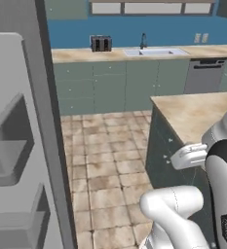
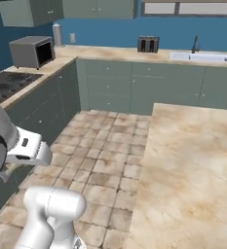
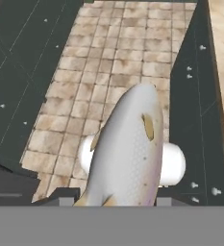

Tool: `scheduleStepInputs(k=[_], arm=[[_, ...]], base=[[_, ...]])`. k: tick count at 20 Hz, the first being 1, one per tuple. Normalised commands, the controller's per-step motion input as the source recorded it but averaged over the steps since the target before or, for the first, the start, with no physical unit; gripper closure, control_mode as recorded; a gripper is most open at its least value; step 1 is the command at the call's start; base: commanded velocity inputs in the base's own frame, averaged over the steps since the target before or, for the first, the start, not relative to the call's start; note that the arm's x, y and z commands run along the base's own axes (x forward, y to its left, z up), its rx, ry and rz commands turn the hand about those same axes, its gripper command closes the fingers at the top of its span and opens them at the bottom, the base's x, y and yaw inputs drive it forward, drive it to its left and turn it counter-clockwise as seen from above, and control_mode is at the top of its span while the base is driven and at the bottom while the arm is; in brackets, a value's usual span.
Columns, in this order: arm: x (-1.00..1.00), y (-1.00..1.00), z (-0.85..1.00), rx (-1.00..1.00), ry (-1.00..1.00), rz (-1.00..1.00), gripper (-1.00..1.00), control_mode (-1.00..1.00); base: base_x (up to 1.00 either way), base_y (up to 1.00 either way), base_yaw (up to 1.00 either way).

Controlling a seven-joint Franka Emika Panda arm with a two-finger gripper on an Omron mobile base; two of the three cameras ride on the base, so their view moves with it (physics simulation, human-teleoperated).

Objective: Gather the carrot and onion from the fridge and place them on a tray on the dining counter. Then gather the chicken drumstick and fish from the fridge and place them on the other tray.

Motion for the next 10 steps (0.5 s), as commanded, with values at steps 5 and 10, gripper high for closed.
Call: scheduleStepInputs(k=[5,10], arm=[[0.00,0.00,0.00,0.00,0.00,0.00,1.00,1.00],[0.00,0.00,0.00,0.00,0.00,0.00,1.00,1.00]], base=[[0.30,0.54,-0.18],[0.85,0.00,-0.04]])
